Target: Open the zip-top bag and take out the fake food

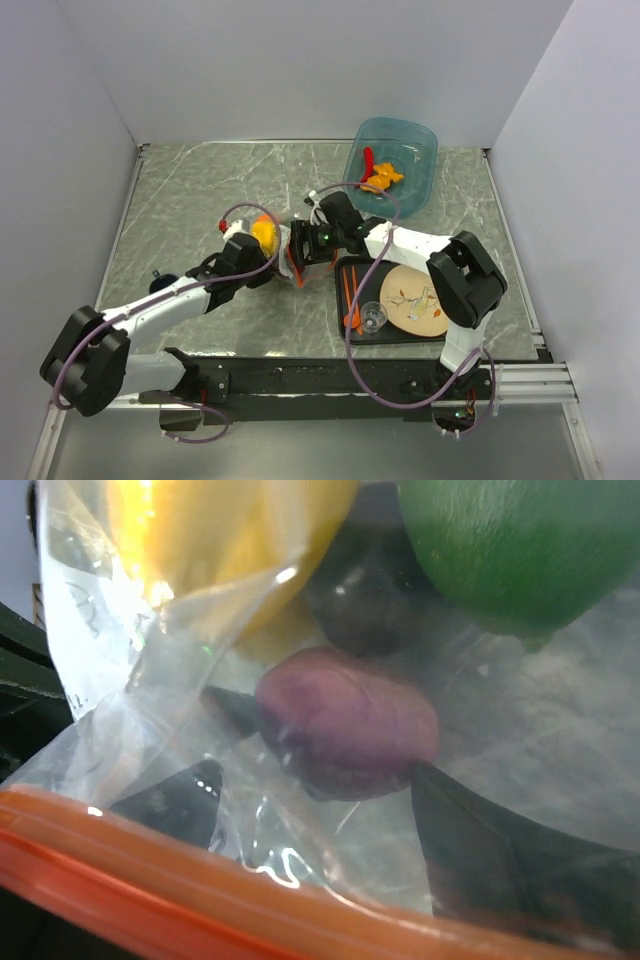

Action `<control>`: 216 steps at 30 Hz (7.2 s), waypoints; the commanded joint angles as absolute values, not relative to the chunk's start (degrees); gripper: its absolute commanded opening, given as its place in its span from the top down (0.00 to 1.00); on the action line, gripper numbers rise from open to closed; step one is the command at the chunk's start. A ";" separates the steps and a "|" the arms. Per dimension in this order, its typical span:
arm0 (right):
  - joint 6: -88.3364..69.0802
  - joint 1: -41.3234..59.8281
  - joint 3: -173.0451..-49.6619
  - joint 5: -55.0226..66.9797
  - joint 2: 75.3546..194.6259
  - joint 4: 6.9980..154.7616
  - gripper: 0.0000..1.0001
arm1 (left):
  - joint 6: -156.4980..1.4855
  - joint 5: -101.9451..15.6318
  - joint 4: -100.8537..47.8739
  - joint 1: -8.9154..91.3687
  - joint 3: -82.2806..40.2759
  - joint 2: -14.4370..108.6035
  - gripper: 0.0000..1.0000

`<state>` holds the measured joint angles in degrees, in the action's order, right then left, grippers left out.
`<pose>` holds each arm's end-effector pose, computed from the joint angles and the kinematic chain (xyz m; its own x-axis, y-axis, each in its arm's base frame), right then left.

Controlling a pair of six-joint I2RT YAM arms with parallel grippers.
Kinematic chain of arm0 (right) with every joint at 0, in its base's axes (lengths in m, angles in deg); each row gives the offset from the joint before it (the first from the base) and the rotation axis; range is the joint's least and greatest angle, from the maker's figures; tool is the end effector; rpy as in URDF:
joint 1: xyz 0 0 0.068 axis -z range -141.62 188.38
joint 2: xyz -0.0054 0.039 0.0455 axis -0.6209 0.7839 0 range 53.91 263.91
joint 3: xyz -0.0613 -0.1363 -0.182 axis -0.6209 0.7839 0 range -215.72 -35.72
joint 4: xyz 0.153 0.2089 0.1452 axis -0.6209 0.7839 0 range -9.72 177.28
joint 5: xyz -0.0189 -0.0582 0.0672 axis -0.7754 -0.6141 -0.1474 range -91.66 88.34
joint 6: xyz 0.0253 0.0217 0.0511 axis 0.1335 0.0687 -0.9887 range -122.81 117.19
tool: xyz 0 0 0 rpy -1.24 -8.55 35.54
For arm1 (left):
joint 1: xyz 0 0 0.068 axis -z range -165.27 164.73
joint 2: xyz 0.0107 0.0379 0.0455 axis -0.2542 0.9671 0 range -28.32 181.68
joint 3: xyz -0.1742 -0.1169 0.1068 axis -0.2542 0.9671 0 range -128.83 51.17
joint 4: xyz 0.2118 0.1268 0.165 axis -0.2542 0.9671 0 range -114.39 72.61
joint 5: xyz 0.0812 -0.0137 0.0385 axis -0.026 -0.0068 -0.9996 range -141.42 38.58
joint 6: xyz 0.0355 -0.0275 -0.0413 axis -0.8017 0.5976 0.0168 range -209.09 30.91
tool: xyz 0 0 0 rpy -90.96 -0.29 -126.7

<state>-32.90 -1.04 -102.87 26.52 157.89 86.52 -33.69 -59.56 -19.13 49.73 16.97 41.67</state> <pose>0.3107 0.2833 0.1328 -0.8706 -0.1436 -0.4705 -0.4505 0.6170 0.6453 0.2470 -0.1650 0.1302 -0.7009 -0.5039 -0.5048 -0.1699 0.8053 -0.5679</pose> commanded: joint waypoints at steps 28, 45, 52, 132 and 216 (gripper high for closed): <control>-35.51 -6.44 -100.76 4.58 156.31 82.13 0.51 | -28.71 -72.24 -19.91 52.34 14.43 53.14 0.99; -34.45 -6.27 -96.11 -2.71 143.65 88.10 0.55 | -29.85 -70.40 -19.73 52.34 11.97 50.87 0.99; -34.98 -5.48 -91.97 -4.39 135.83 88.99 0.56 | -31.78 -68.38 -19.29 52.26 12.14 47.44 0.99; -57.92 0.15 -96.97 18.81 161.56 55.65 0.28 | -40.83 -56.17 -25.26 37.84 3.97 55.26 0.99; -31.91 -0.03 -96.10 15.47 149.19 83.97 0.53 | -33.19 -59.42 -22.80 44.70 14.52 59.92 0.99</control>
<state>-30.85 -0.45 -96.93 14.04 154.29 85.87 -33.67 -57.07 -24.88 45.18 14.52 58.26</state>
